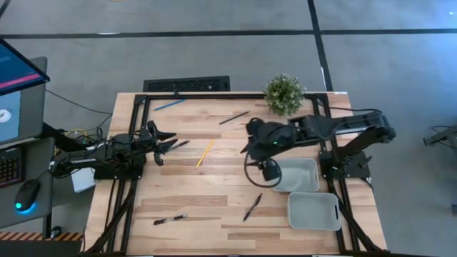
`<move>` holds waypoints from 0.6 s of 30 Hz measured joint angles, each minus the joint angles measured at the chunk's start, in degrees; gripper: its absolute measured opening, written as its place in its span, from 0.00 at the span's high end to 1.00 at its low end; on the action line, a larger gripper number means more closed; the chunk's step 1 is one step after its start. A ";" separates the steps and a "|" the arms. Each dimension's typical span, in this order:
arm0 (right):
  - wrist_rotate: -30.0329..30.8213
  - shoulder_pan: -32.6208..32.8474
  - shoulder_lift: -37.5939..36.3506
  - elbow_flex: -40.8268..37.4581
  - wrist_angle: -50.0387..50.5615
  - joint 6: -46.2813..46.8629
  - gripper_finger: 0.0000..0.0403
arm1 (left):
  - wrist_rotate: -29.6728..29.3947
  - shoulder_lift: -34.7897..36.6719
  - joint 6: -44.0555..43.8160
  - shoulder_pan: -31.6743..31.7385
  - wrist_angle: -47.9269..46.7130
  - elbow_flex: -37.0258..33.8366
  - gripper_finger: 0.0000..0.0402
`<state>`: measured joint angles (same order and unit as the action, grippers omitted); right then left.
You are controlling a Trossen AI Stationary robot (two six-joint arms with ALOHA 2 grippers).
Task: Sort pens & pencils
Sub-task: Put the bottom right black pen into the top gray bin
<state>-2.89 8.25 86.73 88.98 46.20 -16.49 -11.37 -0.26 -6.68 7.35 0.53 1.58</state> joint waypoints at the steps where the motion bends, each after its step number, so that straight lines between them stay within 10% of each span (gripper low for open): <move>1: -1.01 -0.02 0.91 0.60 0.13 0.02 0.43 | -0.01 -0.01 0.00 0.01 -0.04 0.01 0.70; 18: -7.18 2.64 11.42 2.46 9.81 -2.39 0.43 | 0.10 -0.12 1.62 0.00 -0.32 0.02 0.70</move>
<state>-10.06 10.89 98.15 91.44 56.01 -18.88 -11.27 -0.38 -5.06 7.35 0.21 1.61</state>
